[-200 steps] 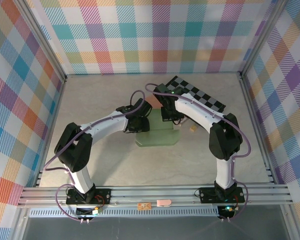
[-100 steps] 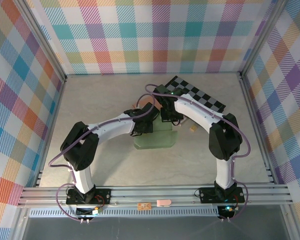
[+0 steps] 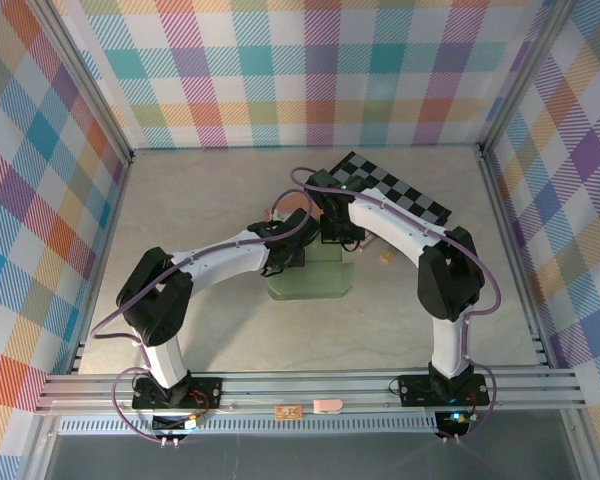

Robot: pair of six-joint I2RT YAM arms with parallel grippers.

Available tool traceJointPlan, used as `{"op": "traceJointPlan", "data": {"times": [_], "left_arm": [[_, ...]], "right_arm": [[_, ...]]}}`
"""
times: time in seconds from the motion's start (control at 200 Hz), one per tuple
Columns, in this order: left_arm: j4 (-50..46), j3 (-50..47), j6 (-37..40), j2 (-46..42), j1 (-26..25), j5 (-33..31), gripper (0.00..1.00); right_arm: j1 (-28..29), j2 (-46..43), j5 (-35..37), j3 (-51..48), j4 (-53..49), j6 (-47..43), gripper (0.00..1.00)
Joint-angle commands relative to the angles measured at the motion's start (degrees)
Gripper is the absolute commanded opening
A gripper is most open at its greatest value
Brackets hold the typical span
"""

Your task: Fold the paper box

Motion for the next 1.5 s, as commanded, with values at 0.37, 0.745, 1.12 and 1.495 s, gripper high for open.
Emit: {"op": "traceJointPlan", "data": {"times": [0.37,0.745,1.12,1.495], "left_arm": [[-5.7,1.5,-0.8,-7.7,-0.4,-3.3,0.48],[-8.4,2.9,-3.9,-15.3,0.2,0.8,0.51],[-14.7,8.4,-7.6,-20.7,6.3,7.1,0.48],[-16.7,7.7,-6.2,-21.9,7.5,11.6,0.47]], "right_arm": [[-0.4,-2.6,0.0,-1.5,-2.2,3.1,0.00],[-0.7,-3.1,-0.5,-2.6,-1.8,4.0,0.00],[-6.6,-12.7,-17.9,-19.1,3.1,33.1,0.00],[-5.7,-15.1,-34.4,-32.4,11.1,65.3,0.00]]}}
